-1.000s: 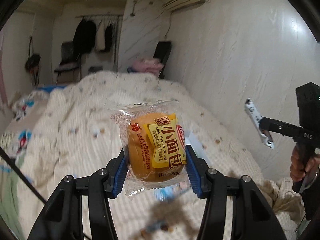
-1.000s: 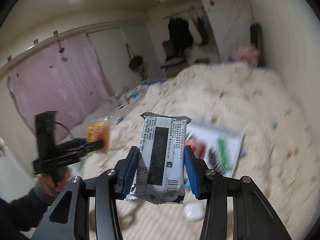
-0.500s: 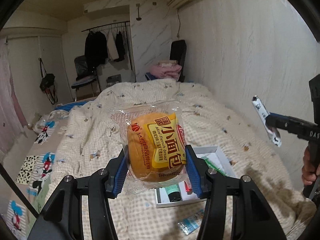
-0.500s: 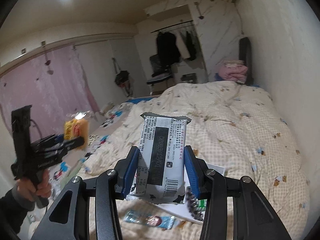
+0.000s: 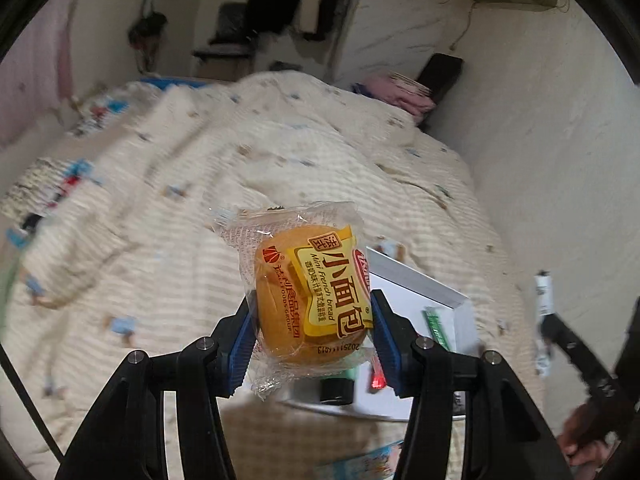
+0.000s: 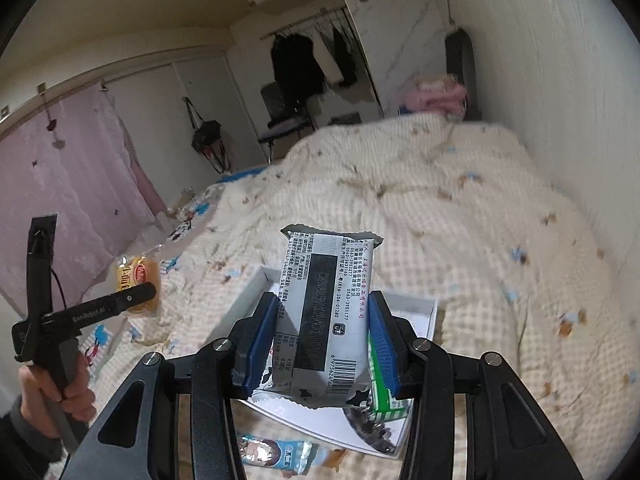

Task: Organize objects
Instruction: 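Lower the bun and packet into the white box and open both grippers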

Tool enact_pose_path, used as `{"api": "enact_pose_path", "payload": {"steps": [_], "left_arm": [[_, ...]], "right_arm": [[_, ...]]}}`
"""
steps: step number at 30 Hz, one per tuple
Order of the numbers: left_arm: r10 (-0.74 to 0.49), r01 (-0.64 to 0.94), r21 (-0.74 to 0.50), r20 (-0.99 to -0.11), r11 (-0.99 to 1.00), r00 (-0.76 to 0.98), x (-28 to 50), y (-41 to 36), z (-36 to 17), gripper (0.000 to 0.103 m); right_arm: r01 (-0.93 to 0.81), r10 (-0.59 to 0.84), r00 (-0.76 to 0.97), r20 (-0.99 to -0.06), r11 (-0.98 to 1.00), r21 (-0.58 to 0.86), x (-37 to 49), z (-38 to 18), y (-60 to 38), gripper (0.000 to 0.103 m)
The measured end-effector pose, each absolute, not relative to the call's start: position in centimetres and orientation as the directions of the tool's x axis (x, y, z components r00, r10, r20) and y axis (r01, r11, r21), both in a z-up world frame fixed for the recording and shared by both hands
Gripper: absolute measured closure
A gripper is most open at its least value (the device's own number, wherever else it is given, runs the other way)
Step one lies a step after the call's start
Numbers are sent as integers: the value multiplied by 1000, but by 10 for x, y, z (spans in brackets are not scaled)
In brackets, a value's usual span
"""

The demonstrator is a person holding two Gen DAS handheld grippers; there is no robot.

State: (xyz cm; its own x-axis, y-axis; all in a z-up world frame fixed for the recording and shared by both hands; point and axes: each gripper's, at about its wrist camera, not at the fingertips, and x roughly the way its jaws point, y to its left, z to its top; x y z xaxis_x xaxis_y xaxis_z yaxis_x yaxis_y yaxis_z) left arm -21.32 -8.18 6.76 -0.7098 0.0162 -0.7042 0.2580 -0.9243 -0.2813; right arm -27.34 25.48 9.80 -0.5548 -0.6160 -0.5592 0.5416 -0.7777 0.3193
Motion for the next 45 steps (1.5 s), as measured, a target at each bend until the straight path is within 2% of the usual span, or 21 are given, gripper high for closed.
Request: {"api": "enact_pose_path", "payload": {"steps": [5,9,15,25,26,27,28,30,31,32,34,37,43,45], "left_arm": [[47,143,-215,-691,-966,-721,-229,-61,49,46],[67,42,-134,-715,-990,-696,-237,-40,36,46],[-10,-104,99,-769,-990,-639,-248,-5,21,46],[22,-154,90,-797,-984,-603,-248,5,-2,45],[29,-156,83,-795,-984,-605,-246,5,-2,40],[19,-146,88,-794,-985,-608,-245,3,-2,29],[-1,-131,103,-791,-986,-612,-245,3,-2,26],[-16,-106,110,-765,-988,-643,-243,-1,0,25],[-4,-102,94,-755,-990,-655,-242,-3,2,25],[24,-102,59,-747,-993,-664,-241,-6,5,24],[48,-97,21,-749,-995,-661,-240,-10,7,22],[5,-57,45,-737,-997,-676,-234,-13,14,22],[-33,-63,128,-634,-990,-772,-201,-14,42,22],[-30,-65,137,-598,-988,-801,-188,-14,53,22]], "right_arm": [[519,-615,-534,-580,-780,350,-289,70,255,56],[488,-610,-520,-598,-787,378,-297,51,259,56],[459,-570,-482,-665,-811,363,-304,27,252,56],[499,-528,-456,-717,-818,285,-291,-5,221,56],[506,-521,-462,-718,-819,269,-288,-5,218,56],[516,-519,-472,-713,-818,254,-286,-5,215,56],[532,-530,-486,-695,-810,246,-282,-3,214,55],[546,-543,-497,-677,-802,242,-277,-1,213,36],[545,-542,-505,-671,-803,239,-276,0,212,14],[545,-547,-524,-652,-804,237,-274,4,214,11],[543,-561,-530,-636,-800,253,-274,10,216,11],[540,-578,-530,-620,-794,279,-274,21,221,11],[582,-618,-550,-562,-766,272,-248,66,233,11],[612,-680,-536,-501,-721,325,-234,89,247,11]]}}
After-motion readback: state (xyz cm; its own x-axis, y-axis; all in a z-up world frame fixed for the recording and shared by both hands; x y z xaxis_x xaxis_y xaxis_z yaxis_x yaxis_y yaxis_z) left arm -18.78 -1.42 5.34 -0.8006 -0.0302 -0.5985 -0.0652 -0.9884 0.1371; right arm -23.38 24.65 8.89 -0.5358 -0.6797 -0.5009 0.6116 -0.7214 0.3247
